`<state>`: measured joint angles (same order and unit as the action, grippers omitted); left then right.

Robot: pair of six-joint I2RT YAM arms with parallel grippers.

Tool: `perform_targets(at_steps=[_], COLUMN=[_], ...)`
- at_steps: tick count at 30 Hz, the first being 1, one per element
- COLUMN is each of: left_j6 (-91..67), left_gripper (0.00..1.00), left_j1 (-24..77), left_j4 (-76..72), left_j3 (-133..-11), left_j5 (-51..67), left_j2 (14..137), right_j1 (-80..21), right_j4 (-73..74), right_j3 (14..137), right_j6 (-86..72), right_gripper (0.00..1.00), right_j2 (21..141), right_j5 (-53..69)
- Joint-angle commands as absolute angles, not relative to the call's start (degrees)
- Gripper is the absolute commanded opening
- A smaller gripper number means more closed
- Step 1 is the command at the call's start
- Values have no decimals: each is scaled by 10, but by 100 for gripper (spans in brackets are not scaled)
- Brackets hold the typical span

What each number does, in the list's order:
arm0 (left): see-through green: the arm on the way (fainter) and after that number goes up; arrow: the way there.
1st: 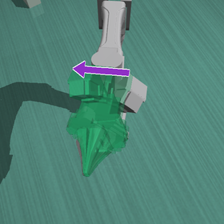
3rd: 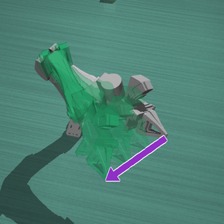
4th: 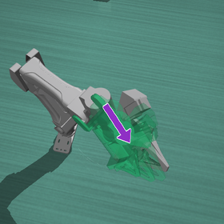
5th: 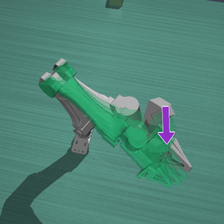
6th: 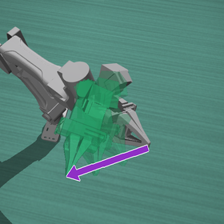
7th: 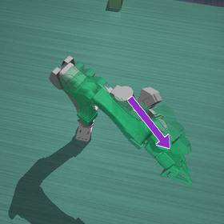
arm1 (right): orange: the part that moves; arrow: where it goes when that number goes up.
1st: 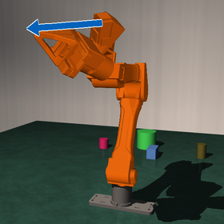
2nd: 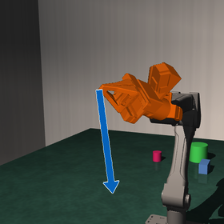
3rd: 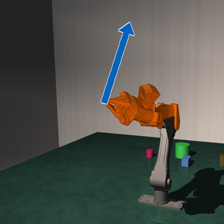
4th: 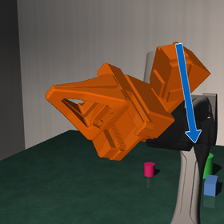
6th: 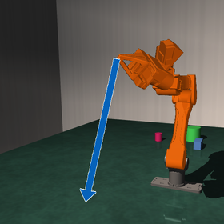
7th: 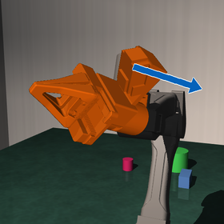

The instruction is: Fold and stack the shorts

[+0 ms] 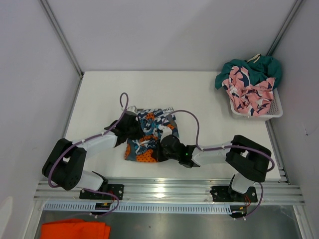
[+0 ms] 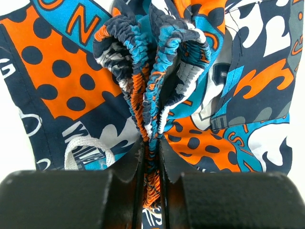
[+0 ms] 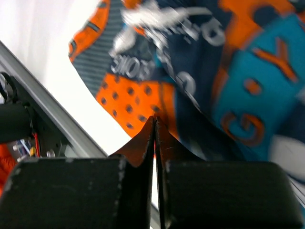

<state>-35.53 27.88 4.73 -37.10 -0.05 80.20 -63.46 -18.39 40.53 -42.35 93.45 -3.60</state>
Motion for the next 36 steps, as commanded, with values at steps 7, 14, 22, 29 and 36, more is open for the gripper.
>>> perform_targets(at_steps=[7,14,22,29,36], left_j6=[-347,-347,-348,-345,-340], left_gripper=[11,10,8,4,9], left_j1=[280,280,280,280,280], left_j4=[30,32,38,63,96], left_j3=[-369,-368,-370,-396,-434], left_j5=[-4,-4,-4,11,10], left_j2=[801,801,796,794,791], right_j1=[-693,-692,-678,-684,-707], right_j4=[-253,-227,-226,-223,-243], right_j3=[513,532,514,503,476], right_j6=[-375,-362,-384,-409,-435], right_gripper=[0,0,0,0,0], right_j2=[1005,1032,1061,1094,1115], right_j5=[-153,-200,-236,-227,-243])
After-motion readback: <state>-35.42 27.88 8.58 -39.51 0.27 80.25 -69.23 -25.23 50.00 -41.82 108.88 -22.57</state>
